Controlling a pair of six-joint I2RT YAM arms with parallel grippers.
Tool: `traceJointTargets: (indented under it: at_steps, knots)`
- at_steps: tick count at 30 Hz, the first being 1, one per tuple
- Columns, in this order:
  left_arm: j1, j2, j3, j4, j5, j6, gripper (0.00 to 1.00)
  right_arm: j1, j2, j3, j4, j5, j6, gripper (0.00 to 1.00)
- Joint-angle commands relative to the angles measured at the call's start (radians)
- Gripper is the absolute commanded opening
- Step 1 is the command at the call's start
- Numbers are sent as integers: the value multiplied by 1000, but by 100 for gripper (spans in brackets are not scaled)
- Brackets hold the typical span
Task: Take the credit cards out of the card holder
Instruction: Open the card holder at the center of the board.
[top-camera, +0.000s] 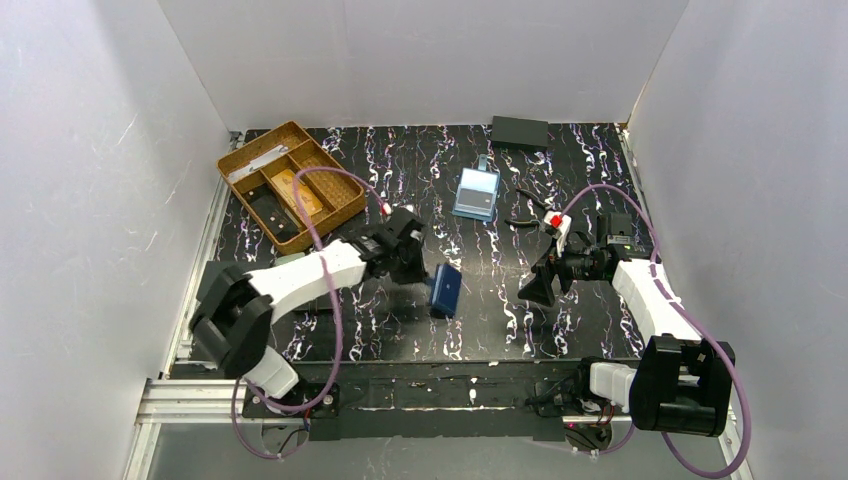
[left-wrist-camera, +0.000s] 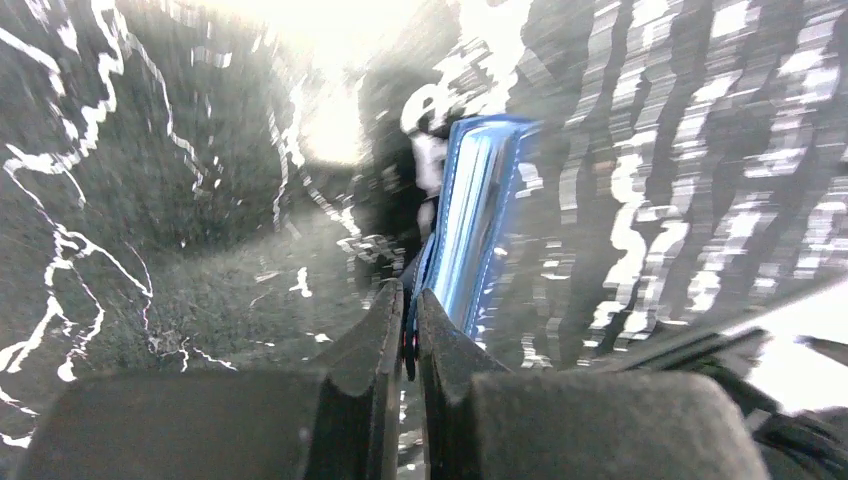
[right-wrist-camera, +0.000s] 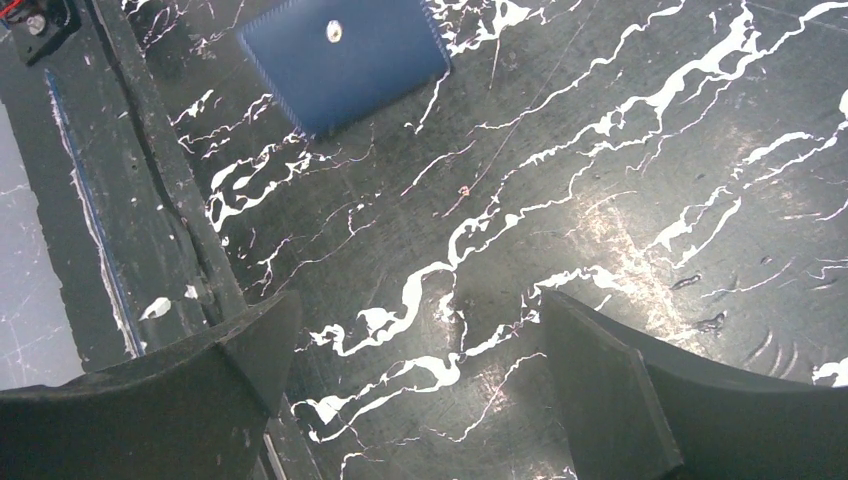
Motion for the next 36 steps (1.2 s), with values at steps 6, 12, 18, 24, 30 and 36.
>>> traceJointTargets:
  at_steps: [6,12,18,24,30,36]
  knots:
    - [34,-116,90,89,184,46,0,11,-1,44,-20,-22,-23,98]
    - [33,-38,5,126,226,21,0,25,23,51,-20,-19,-17,98]
    - [45,-67,-42,130,191,9,0,34,26,50,-18,-13,-16,98]
    - [122,-130,-74,45,98,-18,0,35,24,49,-17,-11,-15,98]
    - [275,-116,-141,14,82,13,0,38,24,49,-16,-11,-16,98]
    - [336,-33,-33,-190,-138,113,1,40,17,46,-16,-7,-15,99]
